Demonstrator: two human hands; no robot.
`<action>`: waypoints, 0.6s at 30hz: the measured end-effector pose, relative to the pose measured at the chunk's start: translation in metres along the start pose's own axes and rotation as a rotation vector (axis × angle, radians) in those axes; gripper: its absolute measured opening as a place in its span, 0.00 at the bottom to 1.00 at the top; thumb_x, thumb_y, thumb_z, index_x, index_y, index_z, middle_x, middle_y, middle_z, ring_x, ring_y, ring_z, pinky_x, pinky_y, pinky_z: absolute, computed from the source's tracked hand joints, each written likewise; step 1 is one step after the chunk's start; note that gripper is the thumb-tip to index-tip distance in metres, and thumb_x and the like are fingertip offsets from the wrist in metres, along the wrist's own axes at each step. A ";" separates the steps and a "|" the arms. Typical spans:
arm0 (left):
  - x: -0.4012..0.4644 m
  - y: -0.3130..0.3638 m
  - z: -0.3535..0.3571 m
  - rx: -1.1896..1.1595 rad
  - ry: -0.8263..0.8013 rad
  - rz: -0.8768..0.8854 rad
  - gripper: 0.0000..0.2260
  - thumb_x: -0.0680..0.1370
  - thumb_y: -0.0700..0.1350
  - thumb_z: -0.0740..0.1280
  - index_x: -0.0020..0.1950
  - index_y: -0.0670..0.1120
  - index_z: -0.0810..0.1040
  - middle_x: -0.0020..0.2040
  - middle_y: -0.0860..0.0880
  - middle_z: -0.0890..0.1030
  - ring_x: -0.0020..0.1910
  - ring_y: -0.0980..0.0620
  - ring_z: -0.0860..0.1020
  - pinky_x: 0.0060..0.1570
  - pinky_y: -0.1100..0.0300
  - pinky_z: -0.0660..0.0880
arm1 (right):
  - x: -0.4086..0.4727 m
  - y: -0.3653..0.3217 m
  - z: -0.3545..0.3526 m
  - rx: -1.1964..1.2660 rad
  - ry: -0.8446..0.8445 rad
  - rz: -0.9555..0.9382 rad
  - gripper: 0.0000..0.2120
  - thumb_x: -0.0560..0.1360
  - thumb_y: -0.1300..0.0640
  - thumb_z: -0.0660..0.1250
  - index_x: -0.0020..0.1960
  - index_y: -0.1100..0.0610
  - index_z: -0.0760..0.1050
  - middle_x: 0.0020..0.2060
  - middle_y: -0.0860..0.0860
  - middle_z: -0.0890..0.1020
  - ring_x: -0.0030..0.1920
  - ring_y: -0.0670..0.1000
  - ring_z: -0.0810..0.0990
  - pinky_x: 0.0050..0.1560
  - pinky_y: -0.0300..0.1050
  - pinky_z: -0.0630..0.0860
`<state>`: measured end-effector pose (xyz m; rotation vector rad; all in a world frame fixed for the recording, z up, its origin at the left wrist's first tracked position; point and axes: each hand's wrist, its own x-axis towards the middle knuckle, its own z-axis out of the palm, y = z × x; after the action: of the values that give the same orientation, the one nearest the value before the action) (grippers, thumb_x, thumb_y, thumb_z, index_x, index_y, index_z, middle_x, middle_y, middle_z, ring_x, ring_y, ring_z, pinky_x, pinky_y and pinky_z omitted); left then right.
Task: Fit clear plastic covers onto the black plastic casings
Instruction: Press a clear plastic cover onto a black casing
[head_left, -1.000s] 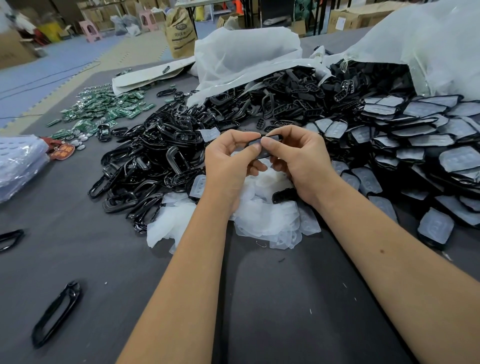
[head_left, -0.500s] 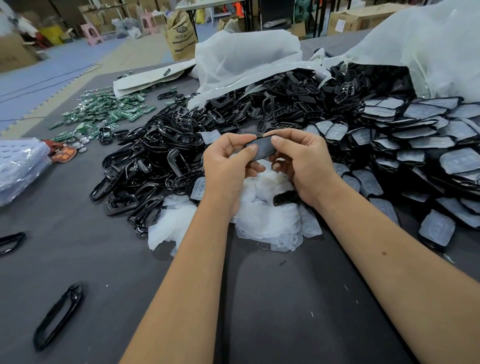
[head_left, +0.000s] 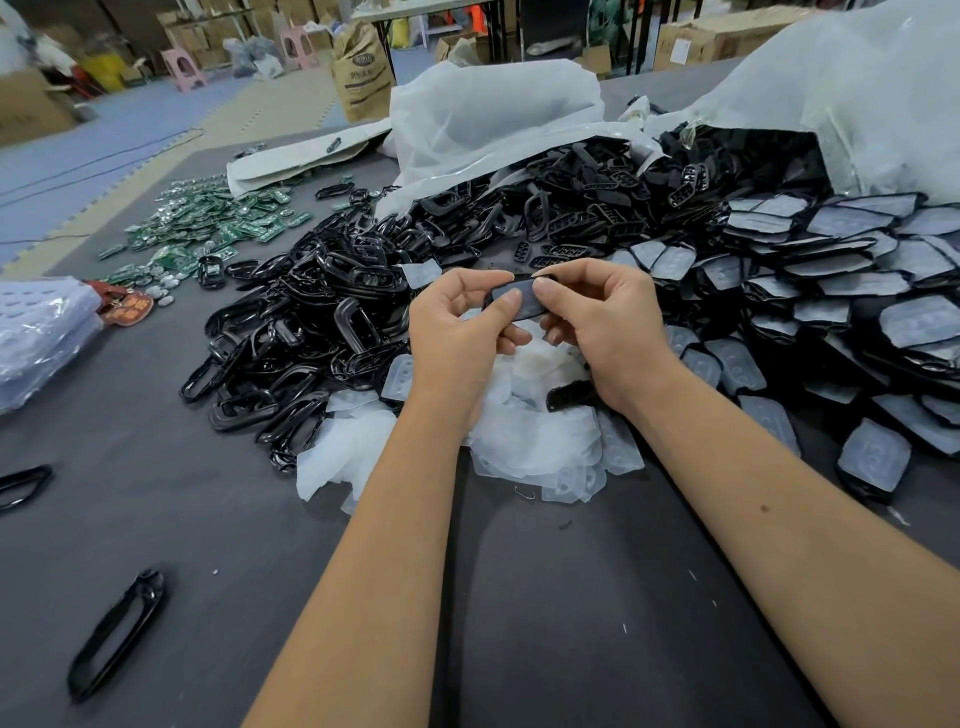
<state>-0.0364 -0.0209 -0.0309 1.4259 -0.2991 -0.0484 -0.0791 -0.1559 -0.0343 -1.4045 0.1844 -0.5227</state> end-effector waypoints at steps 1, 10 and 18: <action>0.000 0.000 0.000 -0.002 0.002 -0.001 0.06 0.78 0.32 0.72 0.52 0.40 0.82 0.39 0.44 0.83 0.27 0.52 0.80 0.28 0.64 0.74 | 0.000 0.000 0.000 -0.001 0.000 0.007 0.05 0.78 0.68 0.72 0.46 0.60 0.83 0.31 0.52 0.83 0.28 0.47 0.78 0.30 0.39 0.76; 0.003 -0.003 -0.001 0.013 0.026 0.001 0.05 0.79 0.32 0.70 0.51 0.40 0.82 0.41 0.43 0.82 0.26 0.52 0.79 0.27 0.65 0.73 | 0.001 0.000 0.005 0.011 -0.007 0.049 0.13 0.82 0.66 0.62 0.47 0.61 0.85 0.34 0.56 0.82 0.30 0.49 0.79 0.30 0.43 0.76; 0.003 -0.001 -0.001 0.009 0.003 -0.036 0.06 0.79 0.30 0.69 0.51 0.39 0.82 0.34 0.47 0.80 0.25 0.55 0.76 0.26 0.66 0.72 | 0.002 0.007 0.004 -0.184 0.023 -0.058 0.06 0.78 0.66 0.73 0.45 0.57 0.85 0.33 0.51 0.84 0.30 0.47 0.80 0.32 0.38 0.77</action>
<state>-0.0335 -0.0203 -0.0318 1.4398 -0.2716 -0.0744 -0.0742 -0.1532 -0.0399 -1.5872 0.2154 -0.5815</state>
